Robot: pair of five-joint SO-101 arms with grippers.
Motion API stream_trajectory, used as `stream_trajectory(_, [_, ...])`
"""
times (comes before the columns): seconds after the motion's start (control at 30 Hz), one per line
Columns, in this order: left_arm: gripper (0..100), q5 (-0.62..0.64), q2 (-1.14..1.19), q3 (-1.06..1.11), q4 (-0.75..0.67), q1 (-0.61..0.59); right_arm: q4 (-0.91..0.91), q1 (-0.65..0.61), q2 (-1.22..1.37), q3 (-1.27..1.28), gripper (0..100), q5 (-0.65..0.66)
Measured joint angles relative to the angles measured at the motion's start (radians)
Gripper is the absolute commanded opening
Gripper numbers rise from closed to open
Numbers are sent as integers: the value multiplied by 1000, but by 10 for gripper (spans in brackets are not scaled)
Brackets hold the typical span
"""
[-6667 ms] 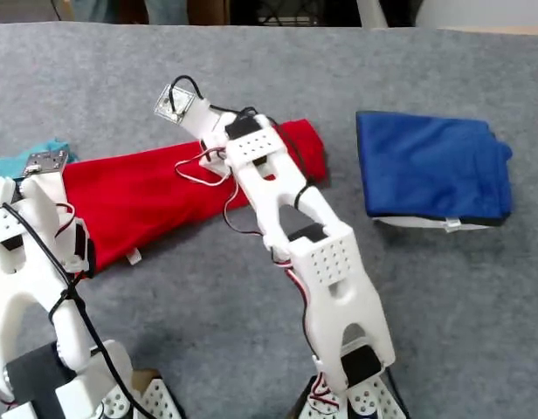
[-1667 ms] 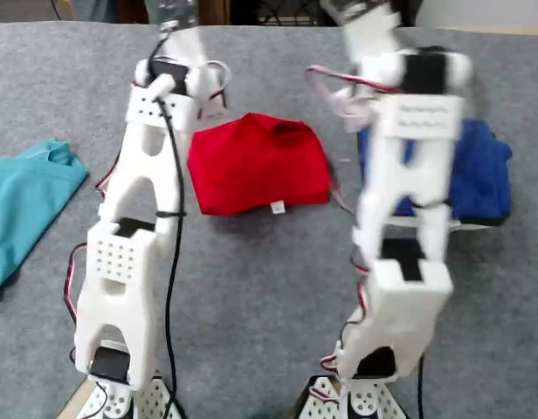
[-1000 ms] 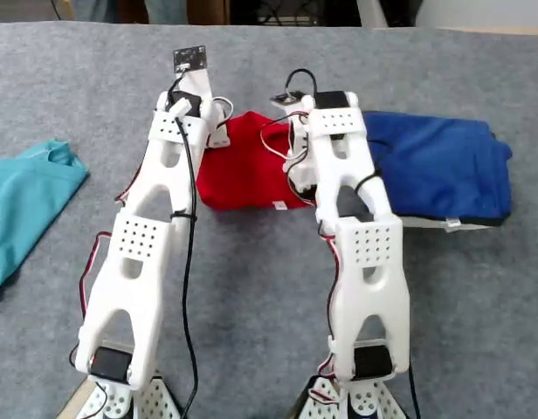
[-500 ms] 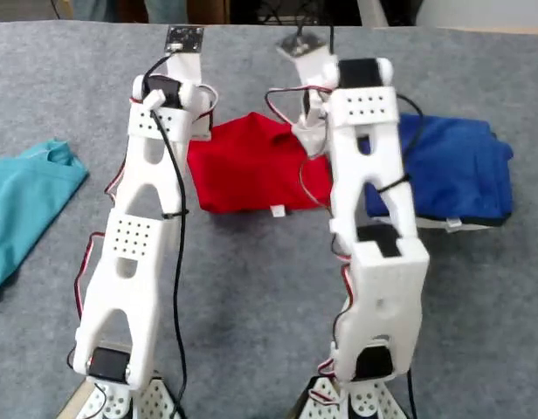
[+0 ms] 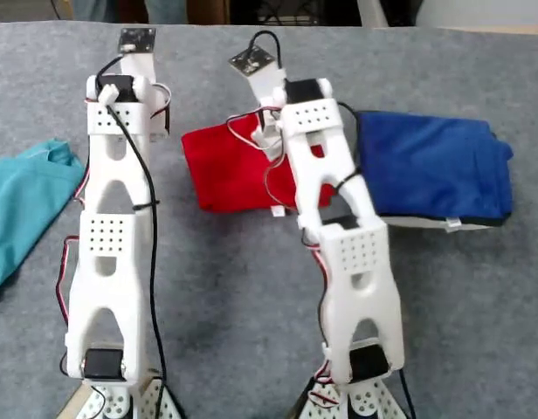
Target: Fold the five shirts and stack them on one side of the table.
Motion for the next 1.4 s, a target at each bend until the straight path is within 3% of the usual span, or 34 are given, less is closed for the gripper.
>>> stream_trajectory(0.17, [28,2,-3,84,0,2,-46,25,167,-212,15,0])
stream_trajectory(0.53, [28,11,-3,97,0,55,-183,203,500,-709,15,-2])
stream_trajectory(0.93, [28,18,-3,97,0,104,241,199,318,-761,15,0])
stream_trajectory(1.07, [28,15,-69,133,5,115,296,169,278,-763,15,0])
stream_trajectory(1.17, [28,-11,-224,292,6,112,301,163,278,-763,15,0])
stream_trajectory(1.27, [29,-12,-462,601,-8,112,284,166,278,-763,15,0])
stream_trajectory(1.4, [30,-12,-862,1146,-203,190,192,166,278,-747,15,0])
